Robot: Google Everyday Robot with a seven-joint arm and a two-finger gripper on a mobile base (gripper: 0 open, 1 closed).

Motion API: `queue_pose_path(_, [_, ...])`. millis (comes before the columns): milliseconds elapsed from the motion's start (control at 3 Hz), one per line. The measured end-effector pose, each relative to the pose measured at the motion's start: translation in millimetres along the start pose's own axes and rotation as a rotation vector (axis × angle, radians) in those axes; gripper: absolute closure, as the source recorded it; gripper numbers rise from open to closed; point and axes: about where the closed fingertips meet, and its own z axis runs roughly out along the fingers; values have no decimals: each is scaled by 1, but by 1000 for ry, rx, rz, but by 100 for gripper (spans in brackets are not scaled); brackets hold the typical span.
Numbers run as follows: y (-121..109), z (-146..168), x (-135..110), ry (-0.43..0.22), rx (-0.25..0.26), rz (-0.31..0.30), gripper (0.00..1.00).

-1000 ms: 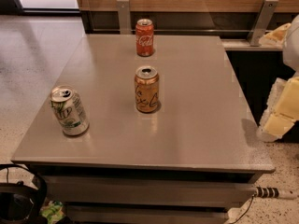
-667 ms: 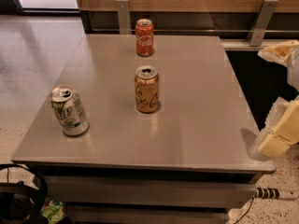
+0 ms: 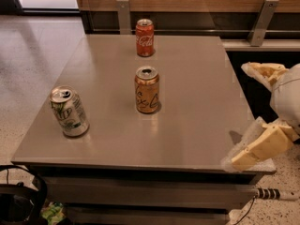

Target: Knock 7up can over

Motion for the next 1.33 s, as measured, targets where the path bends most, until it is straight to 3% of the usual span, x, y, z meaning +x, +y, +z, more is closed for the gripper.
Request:
queue_pose_path(333, [20, 41, -18, -193, -45, 28, 0])
queue_pose_path(667, [38, 66, -39, -311, -101, 53, 0])
queue_pose_path(1333, [43, 69, -48, -341, -109, 58, 0])
